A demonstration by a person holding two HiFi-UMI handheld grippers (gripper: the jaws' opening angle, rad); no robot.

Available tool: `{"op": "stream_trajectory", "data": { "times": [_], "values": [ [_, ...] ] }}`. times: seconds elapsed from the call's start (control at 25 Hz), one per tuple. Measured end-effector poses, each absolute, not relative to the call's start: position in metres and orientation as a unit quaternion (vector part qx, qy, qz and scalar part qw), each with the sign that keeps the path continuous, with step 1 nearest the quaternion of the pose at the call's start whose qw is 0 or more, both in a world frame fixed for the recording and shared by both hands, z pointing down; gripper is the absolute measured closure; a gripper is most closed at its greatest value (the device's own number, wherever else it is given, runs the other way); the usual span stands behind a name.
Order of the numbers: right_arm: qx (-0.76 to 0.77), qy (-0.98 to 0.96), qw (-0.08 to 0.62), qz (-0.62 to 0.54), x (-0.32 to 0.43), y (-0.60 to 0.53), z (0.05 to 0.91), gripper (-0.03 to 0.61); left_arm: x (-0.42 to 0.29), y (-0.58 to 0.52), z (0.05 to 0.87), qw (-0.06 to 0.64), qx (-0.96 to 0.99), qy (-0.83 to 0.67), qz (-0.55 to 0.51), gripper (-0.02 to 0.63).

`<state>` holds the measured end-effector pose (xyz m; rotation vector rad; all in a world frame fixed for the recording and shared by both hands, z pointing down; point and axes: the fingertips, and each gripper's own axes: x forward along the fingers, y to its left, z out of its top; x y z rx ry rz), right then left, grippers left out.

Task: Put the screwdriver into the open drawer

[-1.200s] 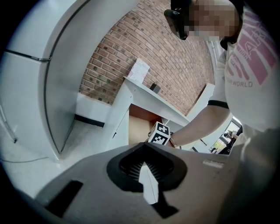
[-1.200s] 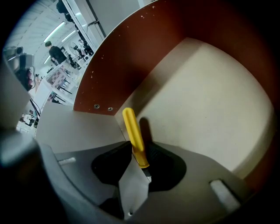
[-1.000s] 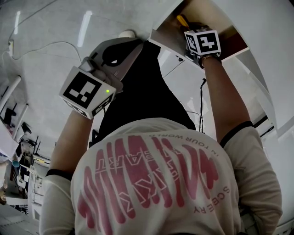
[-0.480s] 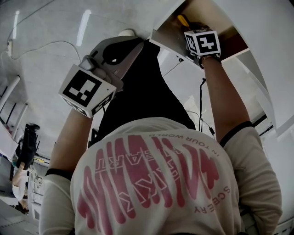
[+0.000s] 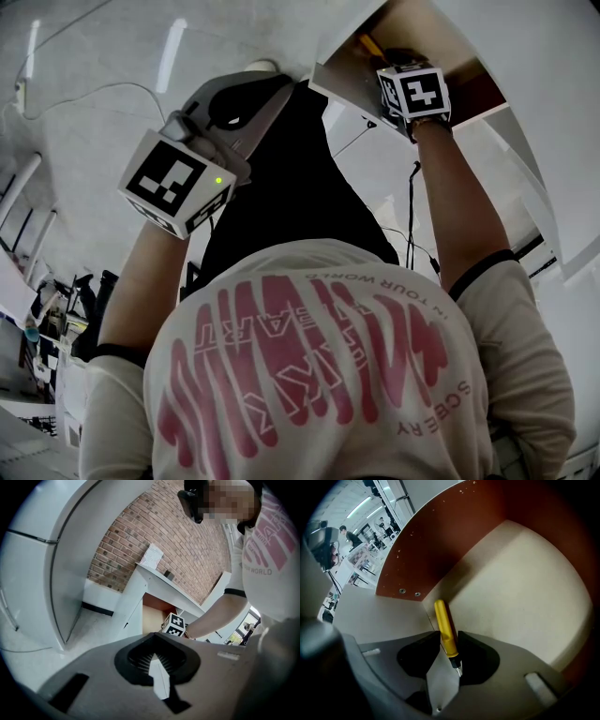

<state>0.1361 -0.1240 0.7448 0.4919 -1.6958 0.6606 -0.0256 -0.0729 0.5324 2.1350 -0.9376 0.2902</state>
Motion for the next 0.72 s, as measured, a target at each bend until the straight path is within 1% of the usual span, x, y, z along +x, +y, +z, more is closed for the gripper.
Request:
{"op": "stream_trajectory", "data": {
  "times": [0.24, 0.56, 0.72],
  "values": [
    [0.21, -0.726, 0.589, 0.286, 0.135, -0.124, 0.742, 0.44, -0.029, -0.073, 0.531, 0.391, 0.837, -0.365, 0.119, 0.609],
    [0.178, -0.718, 0.618, 0.267, 0.134, -0.115, 0.744, 0.43, -0.034, -0.081, 0.525, 0.384, 0.84, -0.366, 0.115, 0.609],
    [0.179, -0.719, 0.616, 0.267, 0.133, -0.1, 0.735, 0.43, -0.037, -0.064, 0.514, 0.38, 0.841, -0.367, 0.119, 0.609]
  ]
}}
